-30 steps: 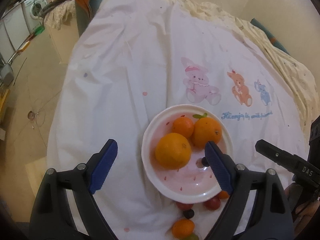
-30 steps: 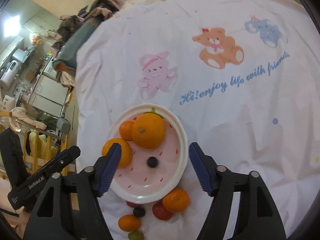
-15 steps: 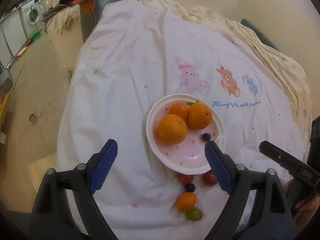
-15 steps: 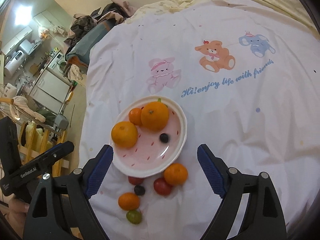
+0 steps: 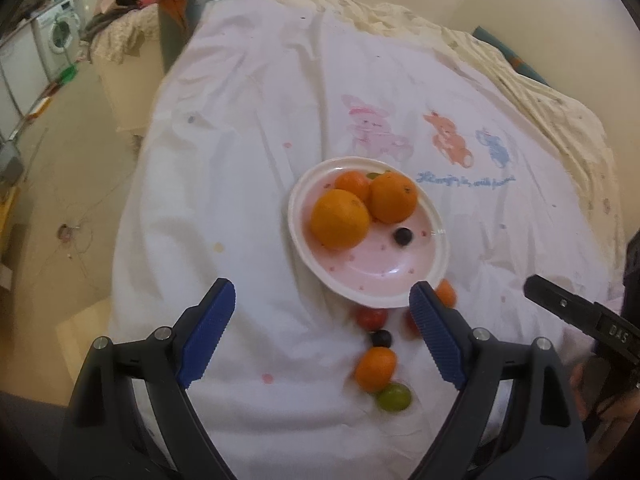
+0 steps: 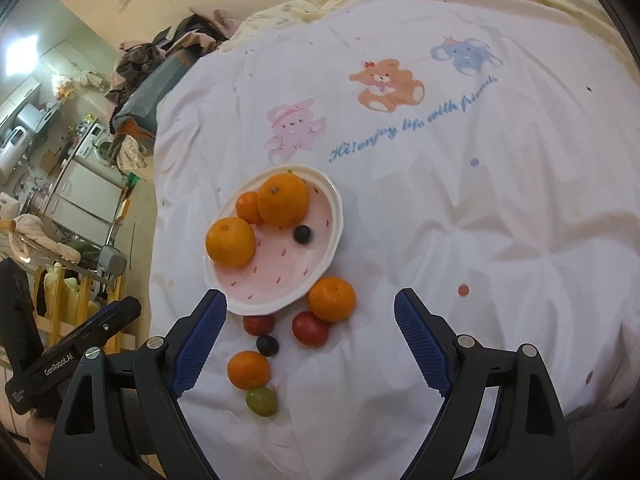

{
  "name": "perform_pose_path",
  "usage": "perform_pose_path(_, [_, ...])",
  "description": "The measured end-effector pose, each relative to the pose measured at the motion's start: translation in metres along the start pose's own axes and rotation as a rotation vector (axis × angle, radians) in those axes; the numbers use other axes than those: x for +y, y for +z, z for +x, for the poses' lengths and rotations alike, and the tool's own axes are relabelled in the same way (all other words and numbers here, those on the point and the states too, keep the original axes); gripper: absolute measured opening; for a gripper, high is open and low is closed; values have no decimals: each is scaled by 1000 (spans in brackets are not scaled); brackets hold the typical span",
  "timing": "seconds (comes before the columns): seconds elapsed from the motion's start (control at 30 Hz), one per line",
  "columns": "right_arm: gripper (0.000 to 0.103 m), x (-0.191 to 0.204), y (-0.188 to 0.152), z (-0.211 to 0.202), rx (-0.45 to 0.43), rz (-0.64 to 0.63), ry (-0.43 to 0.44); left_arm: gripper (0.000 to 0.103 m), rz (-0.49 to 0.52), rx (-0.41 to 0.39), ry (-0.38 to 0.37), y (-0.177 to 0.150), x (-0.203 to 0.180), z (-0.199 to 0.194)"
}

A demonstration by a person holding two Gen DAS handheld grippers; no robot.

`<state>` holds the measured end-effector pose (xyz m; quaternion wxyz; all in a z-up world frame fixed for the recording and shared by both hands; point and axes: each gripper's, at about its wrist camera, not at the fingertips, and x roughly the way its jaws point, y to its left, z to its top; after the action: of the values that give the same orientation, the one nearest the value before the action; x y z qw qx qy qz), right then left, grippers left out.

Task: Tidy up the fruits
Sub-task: 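Withdraw both tools up from the plate, then grasp a dark cherry tomato on the sheet with the left tool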

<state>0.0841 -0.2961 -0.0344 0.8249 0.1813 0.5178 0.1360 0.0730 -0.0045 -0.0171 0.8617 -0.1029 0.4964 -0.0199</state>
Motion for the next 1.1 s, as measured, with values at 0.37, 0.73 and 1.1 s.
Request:
perform_pose_path(0.37, [88, -12, -2, 18, 61, 46, -44, 87, -79, 118, 45, -9, 14, 26])
perform_pose_path(0.73, [88, -25, -1, 27, 107, 112, -47, 68, -28, 375, -15, -33, -28, 79])
perform_pose_path(1.1, [88, -31, 1, 26, 111, 157, -11, 41, -37, 513, 6, -38, -53, 121])
